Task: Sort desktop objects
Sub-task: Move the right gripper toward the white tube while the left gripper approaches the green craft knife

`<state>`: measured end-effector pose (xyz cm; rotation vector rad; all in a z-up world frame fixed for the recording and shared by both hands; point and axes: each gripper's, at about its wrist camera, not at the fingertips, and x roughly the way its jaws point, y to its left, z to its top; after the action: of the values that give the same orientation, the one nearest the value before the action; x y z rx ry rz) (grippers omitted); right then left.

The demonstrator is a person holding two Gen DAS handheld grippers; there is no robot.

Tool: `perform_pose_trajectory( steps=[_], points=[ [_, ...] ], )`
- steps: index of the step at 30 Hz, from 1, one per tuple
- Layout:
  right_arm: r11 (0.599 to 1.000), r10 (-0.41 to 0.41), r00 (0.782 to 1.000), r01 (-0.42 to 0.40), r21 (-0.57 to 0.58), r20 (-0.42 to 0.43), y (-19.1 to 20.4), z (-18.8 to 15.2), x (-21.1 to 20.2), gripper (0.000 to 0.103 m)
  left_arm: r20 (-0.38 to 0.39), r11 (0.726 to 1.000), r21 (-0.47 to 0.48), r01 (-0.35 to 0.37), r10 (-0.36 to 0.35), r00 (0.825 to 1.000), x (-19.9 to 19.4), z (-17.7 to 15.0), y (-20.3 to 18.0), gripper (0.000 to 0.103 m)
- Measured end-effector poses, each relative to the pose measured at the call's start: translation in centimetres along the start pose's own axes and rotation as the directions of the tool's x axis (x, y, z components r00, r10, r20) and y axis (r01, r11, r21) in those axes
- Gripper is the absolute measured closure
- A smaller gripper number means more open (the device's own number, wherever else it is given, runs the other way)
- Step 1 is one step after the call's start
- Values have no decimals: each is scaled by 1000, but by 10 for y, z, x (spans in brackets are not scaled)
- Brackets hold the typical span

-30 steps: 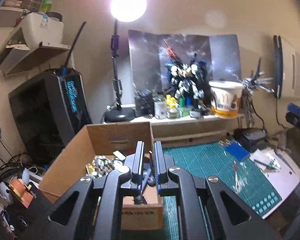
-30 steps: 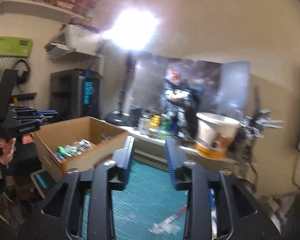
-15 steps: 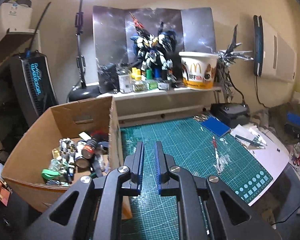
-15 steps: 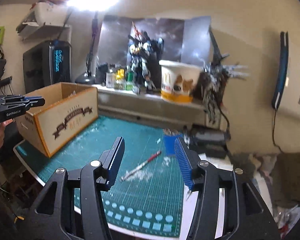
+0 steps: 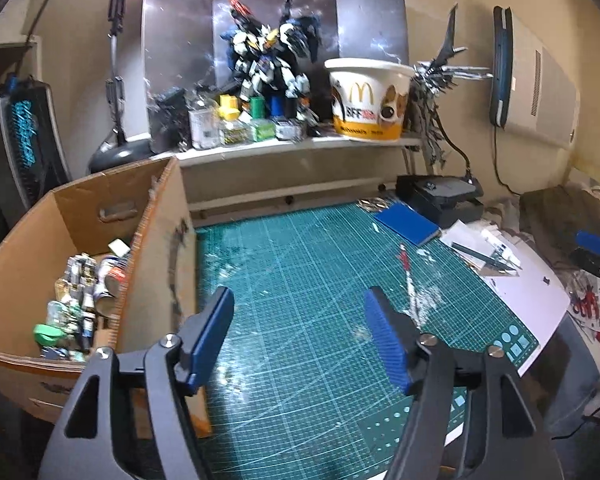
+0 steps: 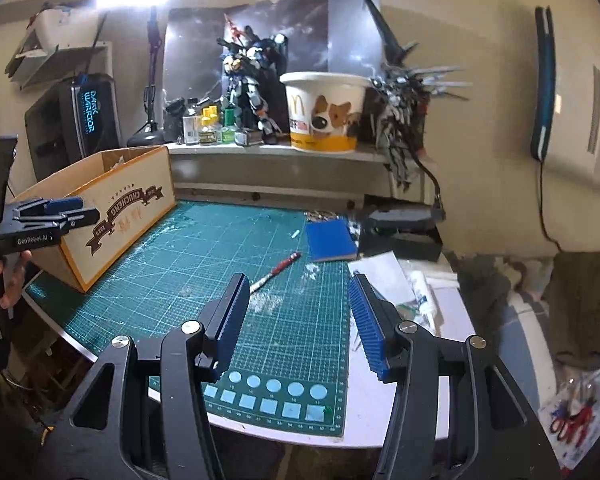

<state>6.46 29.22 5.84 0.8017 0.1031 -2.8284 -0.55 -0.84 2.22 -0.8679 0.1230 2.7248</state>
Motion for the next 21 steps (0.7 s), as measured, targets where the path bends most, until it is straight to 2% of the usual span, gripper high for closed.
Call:
perform_pose_trajectory(
  steps=[4, 13, 21],
  points=[
    [1000, 0, 999, 0, 10, -34, -8, -8, 6, 54, -18, 1000, 11, 3, -3, 1000, 10, -1, -5, 26],
    [999, -29, 998, 28, -18, -63, -18, -14, 7, 54, -31, 1000, 8, 13, -13, 999, 21, 3, -10, 25],
    [999, -42, 995, 43, 6, -87, -39, -18, 14, 56, -53, 999, 33, 32, -30, 998, 34, 6, -28, 25]
  ],
)
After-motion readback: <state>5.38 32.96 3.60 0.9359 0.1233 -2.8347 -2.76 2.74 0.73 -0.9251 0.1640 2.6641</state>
